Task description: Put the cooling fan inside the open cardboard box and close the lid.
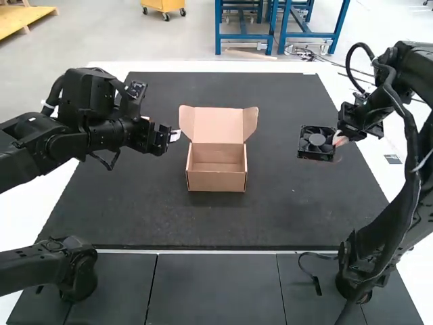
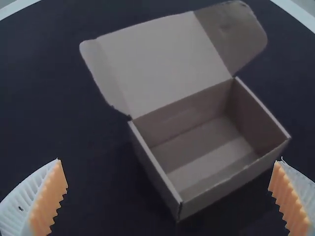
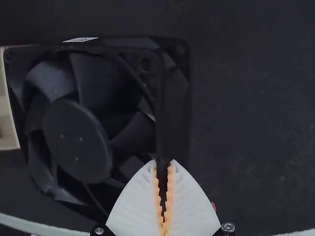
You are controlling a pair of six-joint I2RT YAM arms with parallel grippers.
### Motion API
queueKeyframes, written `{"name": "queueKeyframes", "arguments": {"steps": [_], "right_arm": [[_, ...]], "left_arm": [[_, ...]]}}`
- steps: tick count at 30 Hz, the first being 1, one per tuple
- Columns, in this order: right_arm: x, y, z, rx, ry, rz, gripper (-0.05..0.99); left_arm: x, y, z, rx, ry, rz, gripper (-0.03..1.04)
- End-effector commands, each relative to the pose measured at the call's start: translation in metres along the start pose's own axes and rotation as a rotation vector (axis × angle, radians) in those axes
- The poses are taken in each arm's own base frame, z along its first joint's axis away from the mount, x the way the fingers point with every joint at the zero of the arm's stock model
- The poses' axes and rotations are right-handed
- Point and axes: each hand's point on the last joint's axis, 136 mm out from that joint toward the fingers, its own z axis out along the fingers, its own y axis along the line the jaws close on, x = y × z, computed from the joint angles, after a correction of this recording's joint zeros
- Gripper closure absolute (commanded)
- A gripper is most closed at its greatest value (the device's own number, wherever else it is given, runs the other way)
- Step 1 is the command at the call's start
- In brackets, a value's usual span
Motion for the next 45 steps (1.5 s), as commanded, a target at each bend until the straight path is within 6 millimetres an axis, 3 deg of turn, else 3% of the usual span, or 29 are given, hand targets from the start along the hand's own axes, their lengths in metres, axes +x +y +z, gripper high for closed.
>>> {"name": "queueKeyframes", "arguments": {"steps": [1,7,13,26,36,45], "right_arm": [[0.003,0.026,-0.017,-0.077,-0.045,-0.001,0.96],[0.007,0.058,-0.033,-0.121,-0.062,-0.035,0.96],[0.011,0.103,-0.043,-0.212,-0.058,-0.077,0.96],[0.049,0.189,-0.025,-0.318,0.039,-0.191,0.96],[0.052,0.217,-0.008,-0.341,0.074,-0.242,0.96],[0.045,0.232,0.014,-0.342,0.092,-0.268,0.96]], "left_arm": [[-0.006,0.010,-0.003,-0.037,-0.032,-0.026,0.04],[-0.004,0.016,0.000,-0.055,-0.036,-0.034,0.04],[0.002,0.020,0.002,-0.070,-0.027,-0.038,0.04],[0.005,0.034,0.001,-0.112,-0.023,-0.058,0.04],[0.005,0.045,-0.011,-0.147,-0.033,-0.069,0.04],[0.008,0.040,-0.025,-0.131,-0.036,-0.066,0.04]]}}
